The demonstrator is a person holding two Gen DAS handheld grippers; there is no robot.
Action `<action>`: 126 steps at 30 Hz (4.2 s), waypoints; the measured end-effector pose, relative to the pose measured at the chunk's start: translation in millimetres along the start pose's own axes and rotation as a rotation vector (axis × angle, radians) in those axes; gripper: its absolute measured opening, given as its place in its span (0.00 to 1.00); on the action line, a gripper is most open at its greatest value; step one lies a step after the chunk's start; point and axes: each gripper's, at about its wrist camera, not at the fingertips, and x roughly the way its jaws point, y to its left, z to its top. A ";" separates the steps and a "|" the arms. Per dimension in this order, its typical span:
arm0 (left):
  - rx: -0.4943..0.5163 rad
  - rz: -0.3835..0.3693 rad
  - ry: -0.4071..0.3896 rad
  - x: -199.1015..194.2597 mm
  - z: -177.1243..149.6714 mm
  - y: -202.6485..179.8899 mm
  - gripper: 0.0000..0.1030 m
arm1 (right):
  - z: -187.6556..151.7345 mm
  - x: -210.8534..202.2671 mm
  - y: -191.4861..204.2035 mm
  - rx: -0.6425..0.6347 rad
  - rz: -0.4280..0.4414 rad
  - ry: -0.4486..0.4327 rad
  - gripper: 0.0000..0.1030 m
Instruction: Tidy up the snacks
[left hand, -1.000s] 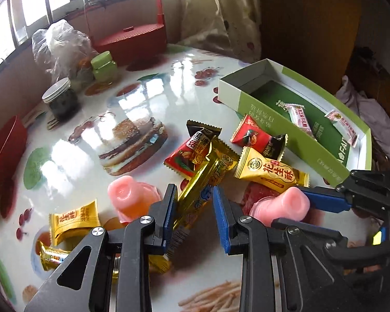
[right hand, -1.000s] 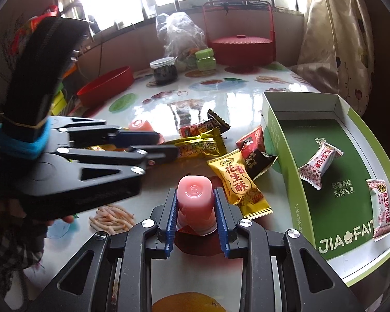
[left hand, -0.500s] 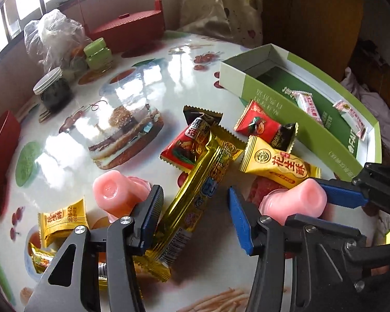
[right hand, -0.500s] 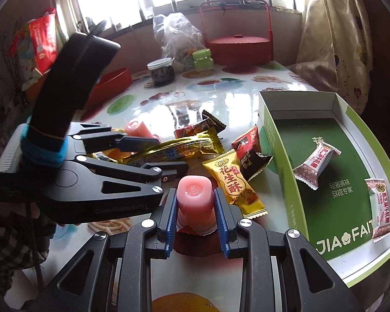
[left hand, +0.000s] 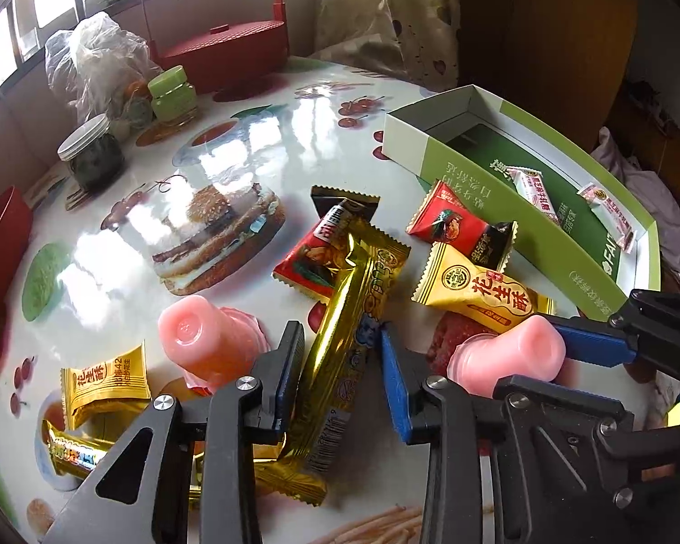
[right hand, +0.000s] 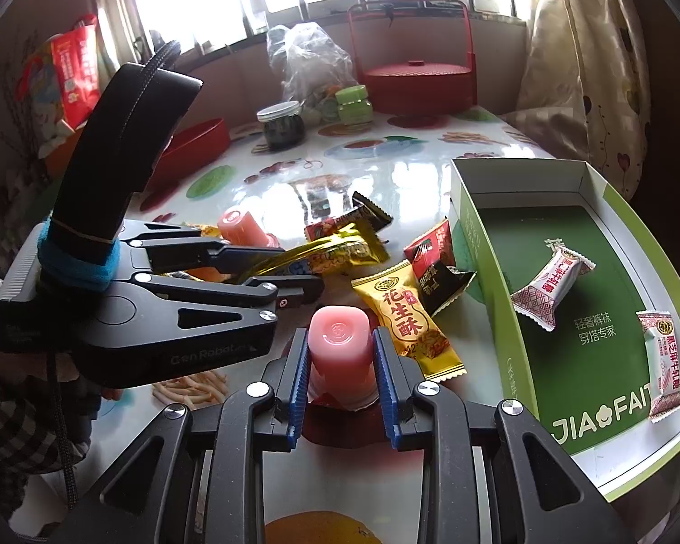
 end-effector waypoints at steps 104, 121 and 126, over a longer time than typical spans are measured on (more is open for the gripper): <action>-0.124 -0.164 -0.153 -41.0 56.3 -68.6 0.23 | -4.4 -84.8 -91.5 0.171 -0.195 -0.164 0.25; -0.132 -0.208 -0.099 -9.0 69.8 -86.6 0.23 | -24.1 -68.6 -103.2 0.197 -0.190 -0.102 0.25; -0.134 -0.219 -0.084 -0.6 72.2 -91.2 0.23 | -25.9 -65.7 -104.3 0.190 -0.209 -0.093 0.25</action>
